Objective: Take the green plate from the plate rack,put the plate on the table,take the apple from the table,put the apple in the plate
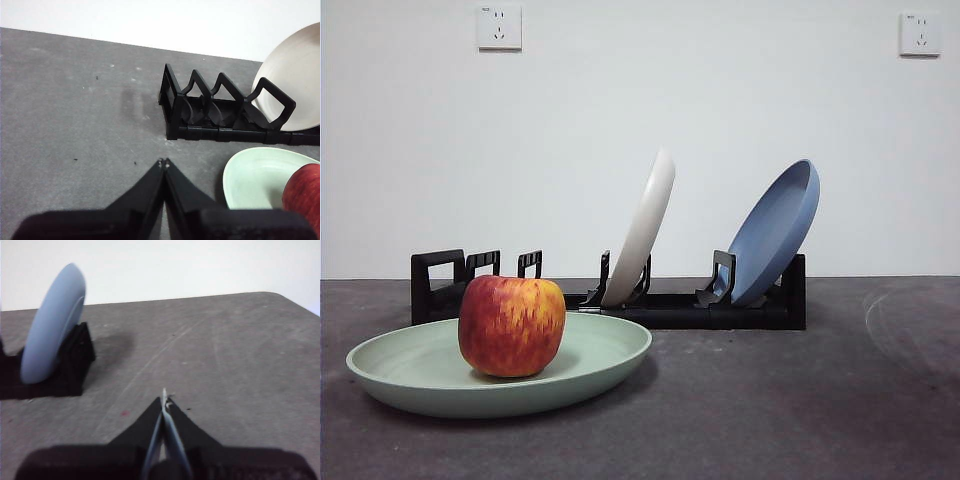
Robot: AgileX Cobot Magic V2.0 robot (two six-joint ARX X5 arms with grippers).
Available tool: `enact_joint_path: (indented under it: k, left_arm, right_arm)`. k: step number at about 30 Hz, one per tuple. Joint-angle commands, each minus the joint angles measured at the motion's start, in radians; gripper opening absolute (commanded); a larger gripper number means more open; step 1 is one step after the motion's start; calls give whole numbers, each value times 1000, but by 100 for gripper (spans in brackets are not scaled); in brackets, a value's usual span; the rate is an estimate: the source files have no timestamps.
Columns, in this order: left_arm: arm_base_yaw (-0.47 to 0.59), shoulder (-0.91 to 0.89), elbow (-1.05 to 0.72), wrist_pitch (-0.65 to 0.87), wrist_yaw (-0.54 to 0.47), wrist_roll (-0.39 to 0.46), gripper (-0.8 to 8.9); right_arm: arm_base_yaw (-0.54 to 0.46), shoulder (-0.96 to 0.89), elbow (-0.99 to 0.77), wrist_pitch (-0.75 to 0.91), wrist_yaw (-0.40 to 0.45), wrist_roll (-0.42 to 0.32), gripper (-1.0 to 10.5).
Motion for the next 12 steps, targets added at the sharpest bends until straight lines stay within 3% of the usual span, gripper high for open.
enact_joint_path:
  k: [1, 12]
  left_arm:
    - [3, 0, -8, 11, -1, 10, -3]
    - [3, 0, -8, 11, -1, 9, -3]
  right_arm:
    - [36, -53, -22, 1, 15, 11, 0]
    - [57, -74, -22, -120, 32, -2, 0]
